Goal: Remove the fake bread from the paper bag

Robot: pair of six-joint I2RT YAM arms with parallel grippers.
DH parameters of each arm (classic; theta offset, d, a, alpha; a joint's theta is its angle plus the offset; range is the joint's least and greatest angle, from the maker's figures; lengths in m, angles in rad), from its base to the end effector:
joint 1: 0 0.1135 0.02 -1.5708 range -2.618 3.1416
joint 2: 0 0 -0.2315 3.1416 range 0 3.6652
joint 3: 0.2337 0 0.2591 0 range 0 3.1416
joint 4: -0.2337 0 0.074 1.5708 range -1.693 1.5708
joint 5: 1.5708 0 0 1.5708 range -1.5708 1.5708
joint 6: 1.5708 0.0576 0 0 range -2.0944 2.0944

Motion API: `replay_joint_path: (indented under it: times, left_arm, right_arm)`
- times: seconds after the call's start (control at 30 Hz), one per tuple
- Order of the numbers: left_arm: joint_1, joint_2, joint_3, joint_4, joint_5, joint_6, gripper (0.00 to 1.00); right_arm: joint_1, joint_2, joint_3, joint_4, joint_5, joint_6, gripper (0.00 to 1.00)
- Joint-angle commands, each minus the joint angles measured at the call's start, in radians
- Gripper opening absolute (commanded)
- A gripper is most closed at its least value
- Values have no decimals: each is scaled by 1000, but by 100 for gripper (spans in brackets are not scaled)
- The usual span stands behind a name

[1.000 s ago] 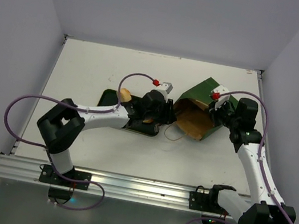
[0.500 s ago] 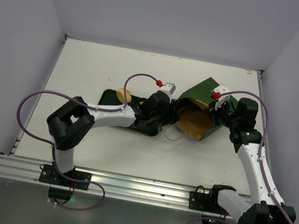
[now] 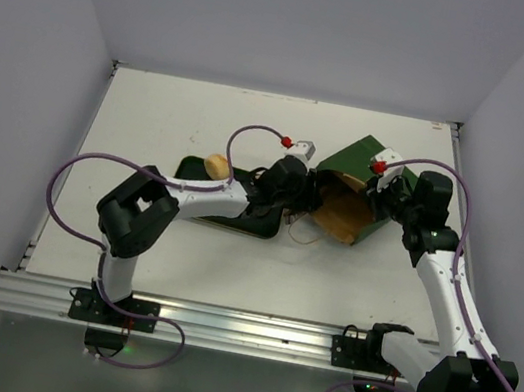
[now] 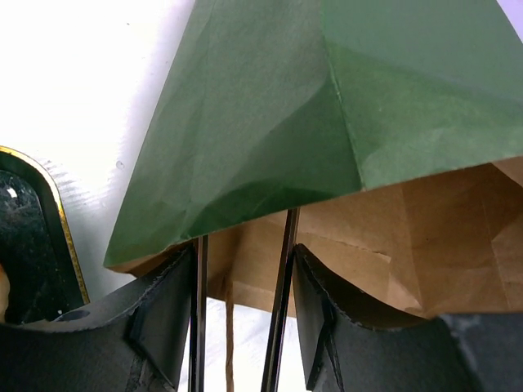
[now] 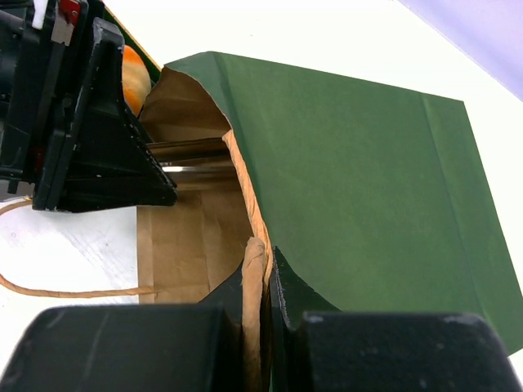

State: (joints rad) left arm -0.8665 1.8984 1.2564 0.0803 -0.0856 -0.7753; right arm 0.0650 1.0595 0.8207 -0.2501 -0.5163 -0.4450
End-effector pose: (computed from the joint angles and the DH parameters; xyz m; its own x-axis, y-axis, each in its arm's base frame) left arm 0.2909 -0.3348 0.1598 -0.7450 -0.2002 -0.6363 0.2674 0.7842 -0.5599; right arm 0.2729 0.0463 0.2558 -0.2115 -0.3889 -0.8967 -0.6453 0.7446 -0.1708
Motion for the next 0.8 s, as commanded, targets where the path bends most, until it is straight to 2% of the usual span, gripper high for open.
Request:
replay_joint_path:
  times: [0.0, 0.17, 0.2, 0.27, 0.3, 0.4, 0.6, 0.77]
  left_arm:
    - [-3, 14, 61, 18, -51, -22, 52]
    - [-2, 36, 83, 16, -45, -32, 51]
    - [-2, 37, 84, 16, -43, -33, 49]
    - [0, 39, 86, 18, -42, -36, 42]
    - [0, 37, 84, 19, -40, -36, 33]
    - [1, 30, 80, 19, -40, -35, 19]
    - [1, -16, 44, 29, -31, -10, 0]
    - [-2, -93, -5, 32, 12, 14, 0]
  right_arm:
    - [-2, -12, 5, 49, -31, 15, 0]
    - [-2, -12, 5, 48, -33, 15, 0]
    - [-1, -12, 3, 48, -34, 15, 0]
    - [-1, -12, 1, 48, -34, 15, 0]
    - [-1, -13, 3, 48, -34, 15, 0]
    - [-2, -13, 3, 49, -33, 15, 0]
    - [-1, -16, 0, 52, -22, 15, 0]
    - [-1, -18, -2, 64, 9, 26, 0]
